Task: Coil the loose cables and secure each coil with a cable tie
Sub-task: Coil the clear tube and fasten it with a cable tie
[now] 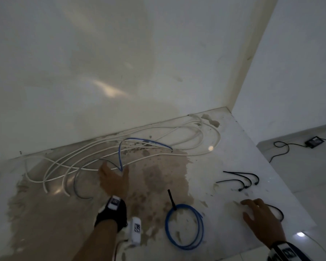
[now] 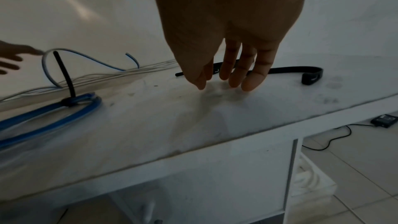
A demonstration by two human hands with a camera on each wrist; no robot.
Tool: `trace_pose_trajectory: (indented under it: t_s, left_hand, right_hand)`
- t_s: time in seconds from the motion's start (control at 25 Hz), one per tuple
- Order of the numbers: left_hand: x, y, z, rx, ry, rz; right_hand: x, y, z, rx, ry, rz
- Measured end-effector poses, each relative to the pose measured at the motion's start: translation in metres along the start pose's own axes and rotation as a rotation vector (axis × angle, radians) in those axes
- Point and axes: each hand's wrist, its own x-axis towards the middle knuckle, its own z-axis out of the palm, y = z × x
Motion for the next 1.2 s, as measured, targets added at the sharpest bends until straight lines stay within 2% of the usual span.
trace_pose_trajectory:
  t_s: [0.08,0.16,0.28,0.36,0.48,0.56,0.64,0.72,0.8,0.88,1.0,1.12,1.2]
  left_hand:
    - [0.030,0.023,-0.008,-0.068,-0.166,0.045]
    - [0.044,0.048,-0.017,-0.138,-0.297,0.154]
    - [0.043,0.084,-0.035,-0.216,-0.319,0.313]
    - [0.033,0.105,-0.048,-0.270,-0.328,0.412]
    - [0.022,0.131,-0.059,-0.341,-0.464,0.495]
    - [0.019,0.141,-0.065,-0.310,-0.536,0.573]
    - [0.015,0.146,-0.075,-0.315,-0.574,0.603]
    - [0.014,0.145,-0.089,-0.422,-0.565,0.581]
    - [0.017,0.140,-0.108,-0.582,-0.535,0.537]
    - [0.025,0.129,-0.124,-0.747,-0.467,0.429]
    - [0.035,0.113,-0.140,-0.869,-0.383,0.264]
    - [0.031,0.100,-0.137,-0.927,-0.452,0.154]
    - [0.021,0.099,-0.129,-0.943,-0.527,0.112]
  right_hand:
    - [-0.003,-0.004,0.004,0.040,-0.001,0.010]
    - [-0.004,-0.015,0.003,0.070,0.000,0.009]
    - [0.005,-0.053,-0.006,0.159,0.000,-0.022]
    - [0.017,-0.097,-0.021,0.278,0.023,-0.142]
    - [0.034,-0.184,-0.054,0.445,0.089,-0.393]
    - [0.045,-0.246,-0.074,0.425,0.168,-0.575]
    - [0.061,-0.290,-0.084,0.308,0.194,-0.654]
    - [0.077,-0.309,-0.081,0.250,0.110,-0.592]
    - [0.092,-0.309,-0.069,0.290,0.016,-0.514]
    - [0.095,-0.302,-0.061,0.393,-0.099,-0.432]
    - [0.085,-0.289,-0.056,0.591,-0.292,-0.308]
    - [0.071,-0.293,-0.062,0.920,-0.454,-0.169]
    - [0.064,-0.306,-0.067,1.117,-0.451,-0.104]
